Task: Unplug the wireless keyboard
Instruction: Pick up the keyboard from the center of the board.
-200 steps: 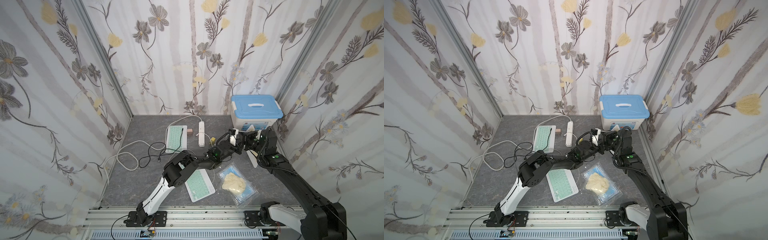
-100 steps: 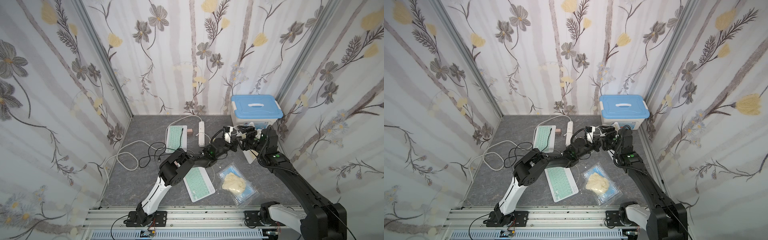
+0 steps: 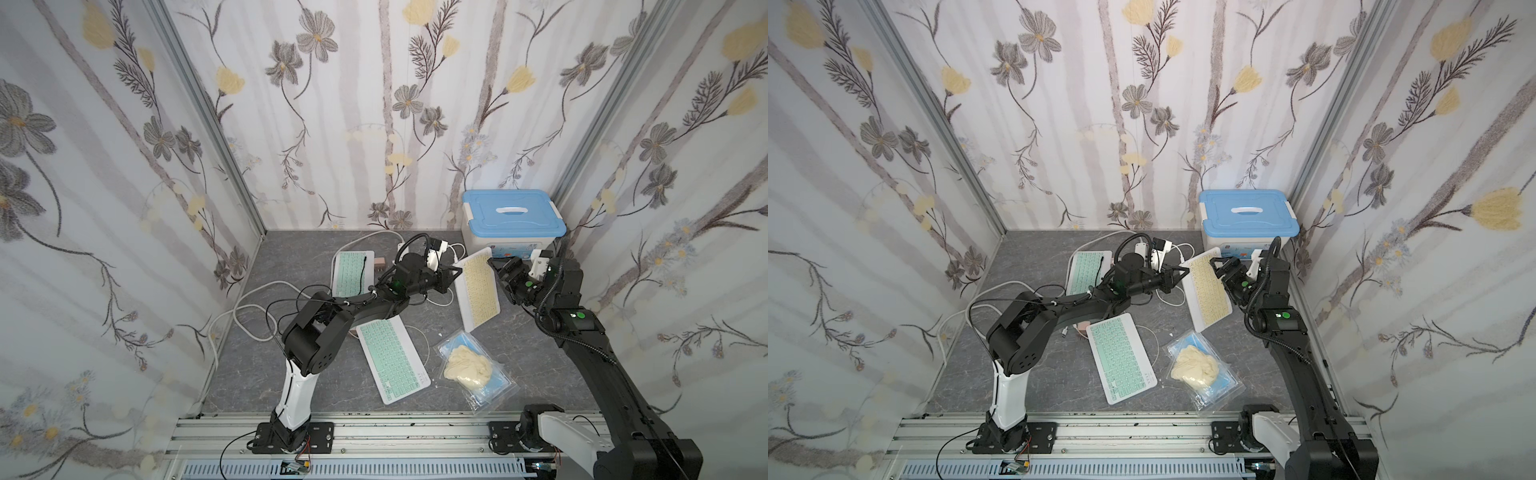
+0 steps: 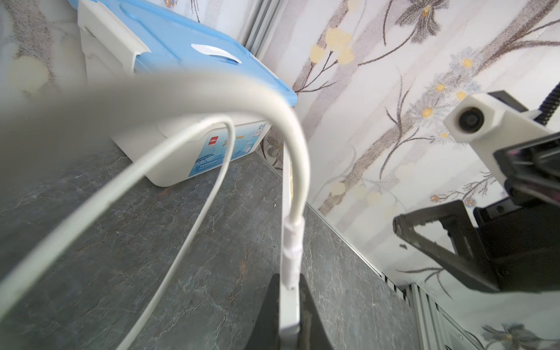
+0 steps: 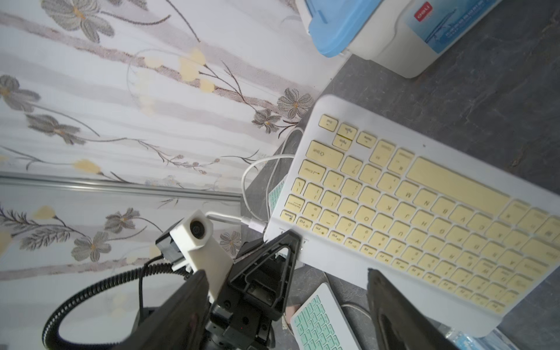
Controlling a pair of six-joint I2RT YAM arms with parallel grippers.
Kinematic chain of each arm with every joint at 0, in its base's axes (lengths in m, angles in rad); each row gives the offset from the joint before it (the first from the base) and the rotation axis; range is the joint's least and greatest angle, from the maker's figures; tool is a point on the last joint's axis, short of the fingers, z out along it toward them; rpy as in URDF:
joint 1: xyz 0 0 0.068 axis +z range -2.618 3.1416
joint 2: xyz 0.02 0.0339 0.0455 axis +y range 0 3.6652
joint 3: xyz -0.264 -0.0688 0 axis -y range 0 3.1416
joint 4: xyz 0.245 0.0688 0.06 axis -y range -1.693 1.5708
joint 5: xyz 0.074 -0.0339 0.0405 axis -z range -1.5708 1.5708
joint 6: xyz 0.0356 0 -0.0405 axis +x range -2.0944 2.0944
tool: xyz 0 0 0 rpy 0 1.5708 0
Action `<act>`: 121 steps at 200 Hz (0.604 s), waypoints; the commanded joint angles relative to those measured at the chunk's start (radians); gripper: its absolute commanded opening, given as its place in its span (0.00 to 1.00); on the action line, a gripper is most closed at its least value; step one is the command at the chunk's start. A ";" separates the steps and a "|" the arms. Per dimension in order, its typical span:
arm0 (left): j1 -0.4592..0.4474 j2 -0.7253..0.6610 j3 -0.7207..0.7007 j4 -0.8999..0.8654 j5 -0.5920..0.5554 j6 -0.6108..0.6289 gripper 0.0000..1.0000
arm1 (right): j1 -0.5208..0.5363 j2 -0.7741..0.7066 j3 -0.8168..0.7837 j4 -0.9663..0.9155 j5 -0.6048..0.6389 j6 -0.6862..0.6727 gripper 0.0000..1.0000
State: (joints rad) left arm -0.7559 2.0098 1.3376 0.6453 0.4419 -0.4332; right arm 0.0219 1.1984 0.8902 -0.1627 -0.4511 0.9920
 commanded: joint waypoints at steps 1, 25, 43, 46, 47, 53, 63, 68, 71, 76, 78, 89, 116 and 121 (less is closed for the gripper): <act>0.042 -0.063 0.011 -0.137 0.195 0.065 0.00 | -0.002 0.015 0.053 -0.024 -0.078 -0.313 0.80; 0.079 -0.098 0.104 -0.385 0.362 0.161 0.00 | 0.000 0.037 0.098 -0.039 -0.129 -0.446 0.74; 0.094 -0.111 0.208 -0.606 0.471 0.269 0.00 | 0.008 0.050 0.125 -0.027 -0.180 -0.526 0.72; 0.096 -0.115 0.217 -0.636 0.487 0.287 0.00 | 0.011 0.052 0.130 -0.024 -0.191 -0.541 0.71; 0.098 -0.116 0.222 -0.646 0.493 0.294 0.00 | 0.012 0.053 0.132 -0.023 -0.194 -0.548 0.71; 0.103 -0.125 0.243 -0.700 0.527 0.331 0.00 | 0.017 0.059 0.145 -0.022 -0.217 -0.581 0.70; 0.108 -0.140 0.276 -0.809 0.573 0.402 0.00 | 0.024 0.067 0.162 -0.014 -0.252 -0.627 0.67; 0.111 -0.147 0.295 -0.863 0.591 0.441 0.00 | 0.027 0.070 0.170 -0.012 -0.268 -0.649 0.67; 0.112 -0.150 0.307 -0.902 0.598 0.466 0.00 | 0.031 0.073 0.175 -0.013 -0.277 -0.663 0.66; 0.116 -0.151 0.330 -0.961 0.607 0.508 0.00 | 0.033 0.076 0.185 -0.012 -0.290 -0.686 0.66; 0.117 -0.153 0.340 -0.992 0.610 0.525 0.00 | 0.035 0.077 0.187 -0.011 -0.299 -0.697 0.65; 0.123 -0.148 0.393 -1.124 0.628 0.606 0.00 | 0.043 0.085 0.201 -0.015 -0.325 -0.745 0.65; 0.130 -0.147 0.465 -1.292 0.694 0.720 0.00 | 0.063 0.119 0.214 -0.031 -0.419 -0.840 0.64; 0.130 -0.150 0.469 -1.307 0.699 0.731 0.00 | 0.069 0.127 0.214 -0.032 -0.445 -0.856 0.64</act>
State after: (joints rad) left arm -0.6285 1.8709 1.7737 -0.4385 1.0248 0.1188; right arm 0.0750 1.2961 1.0943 -0.1947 -0.7532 0.2909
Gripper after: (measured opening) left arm 0.095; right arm 0.643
